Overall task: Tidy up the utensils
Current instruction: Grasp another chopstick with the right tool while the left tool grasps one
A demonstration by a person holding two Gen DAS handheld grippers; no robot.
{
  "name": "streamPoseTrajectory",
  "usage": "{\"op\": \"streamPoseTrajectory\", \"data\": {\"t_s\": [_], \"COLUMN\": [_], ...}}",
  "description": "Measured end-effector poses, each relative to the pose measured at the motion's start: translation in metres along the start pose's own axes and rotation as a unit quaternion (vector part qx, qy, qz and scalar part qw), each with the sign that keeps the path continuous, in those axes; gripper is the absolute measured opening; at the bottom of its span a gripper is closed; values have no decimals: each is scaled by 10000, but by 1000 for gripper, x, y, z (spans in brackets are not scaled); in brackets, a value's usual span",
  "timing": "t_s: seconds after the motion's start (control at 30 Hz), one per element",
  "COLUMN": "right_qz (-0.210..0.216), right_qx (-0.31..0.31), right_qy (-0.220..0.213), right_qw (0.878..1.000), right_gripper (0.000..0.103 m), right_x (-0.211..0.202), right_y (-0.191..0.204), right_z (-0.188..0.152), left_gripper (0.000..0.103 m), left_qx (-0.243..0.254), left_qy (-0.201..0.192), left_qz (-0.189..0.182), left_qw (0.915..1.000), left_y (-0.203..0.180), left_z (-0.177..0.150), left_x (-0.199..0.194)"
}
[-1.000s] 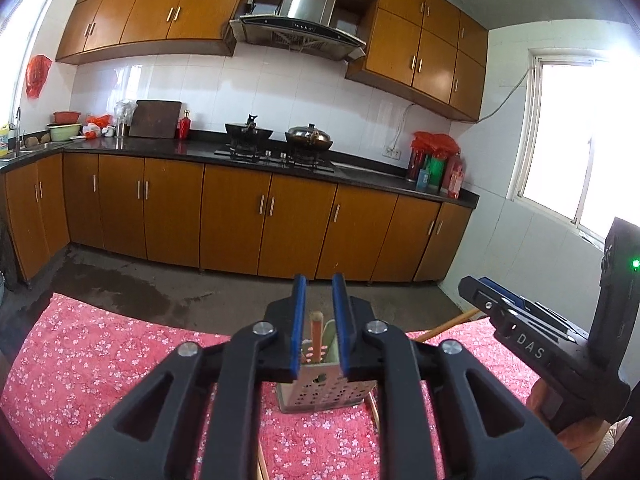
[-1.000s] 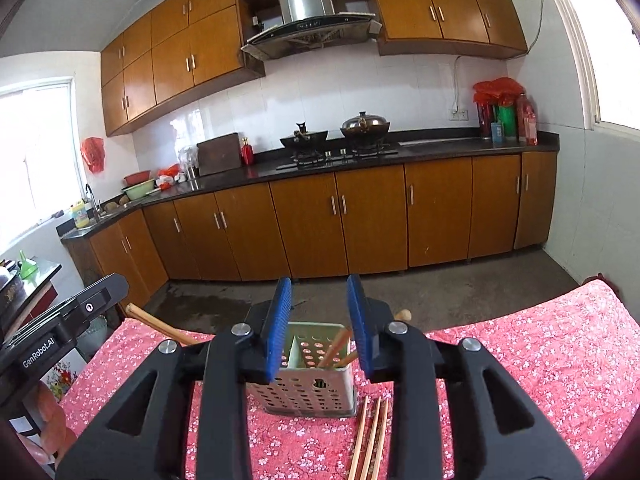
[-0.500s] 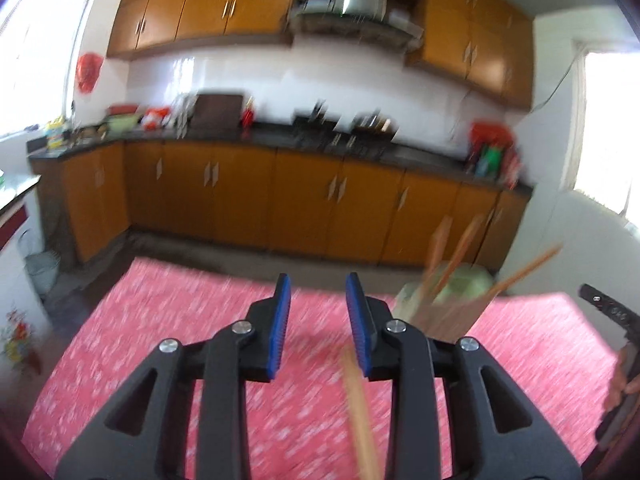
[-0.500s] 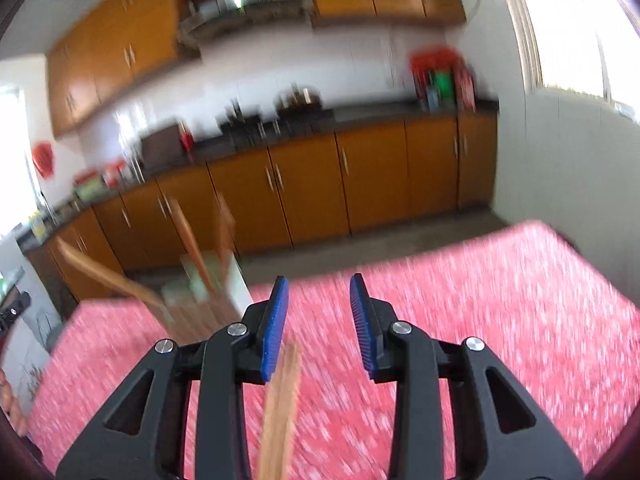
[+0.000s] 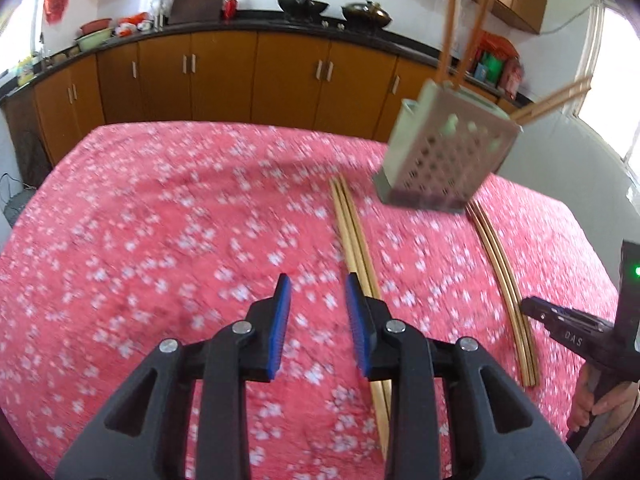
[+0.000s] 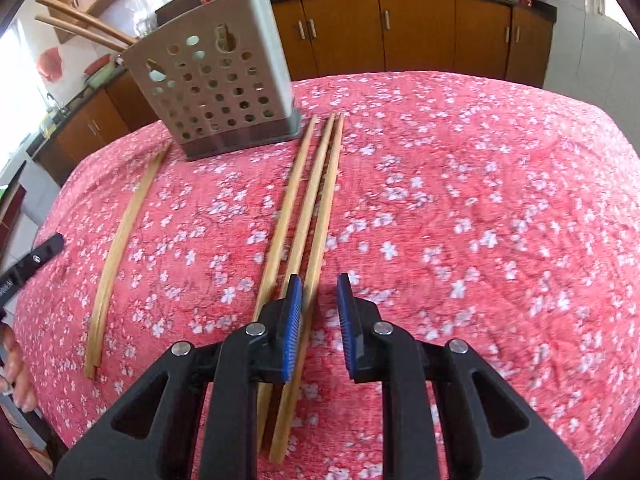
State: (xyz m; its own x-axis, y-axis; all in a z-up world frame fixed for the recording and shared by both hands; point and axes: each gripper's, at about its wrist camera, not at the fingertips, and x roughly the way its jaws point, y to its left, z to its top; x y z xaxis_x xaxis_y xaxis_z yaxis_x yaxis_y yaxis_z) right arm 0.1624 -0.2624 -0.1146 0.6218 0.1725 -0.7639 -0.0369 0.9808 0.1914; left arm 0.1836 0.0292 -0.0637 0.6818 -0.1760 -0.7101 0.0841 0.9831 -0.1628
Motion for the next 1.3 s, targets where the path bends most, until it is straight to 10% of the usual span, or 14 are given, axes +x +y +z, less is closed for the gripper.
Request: {"op": "streamPoseTrajectory", "data": {"t_s": [0.57, 1.3], "right_qz": [-652, -913], "right_qx": [89, -12], "right_qy": [-210, -411], "right_qw": [9976, 9950], "right_gripper": [8, 8], "right_x": [1, -5], "right_y": [-19, -18], "right_z": [2, -3], "left_gripper": [15, 9], "left_qx": [256, 239], "left_qy": [517, 399], "left_qz": [-312, 738], "left_qw": [9978, 9962], "left_y": [-23, 8], "left_z": [-28, -6], "left_x": [26, 45]}}
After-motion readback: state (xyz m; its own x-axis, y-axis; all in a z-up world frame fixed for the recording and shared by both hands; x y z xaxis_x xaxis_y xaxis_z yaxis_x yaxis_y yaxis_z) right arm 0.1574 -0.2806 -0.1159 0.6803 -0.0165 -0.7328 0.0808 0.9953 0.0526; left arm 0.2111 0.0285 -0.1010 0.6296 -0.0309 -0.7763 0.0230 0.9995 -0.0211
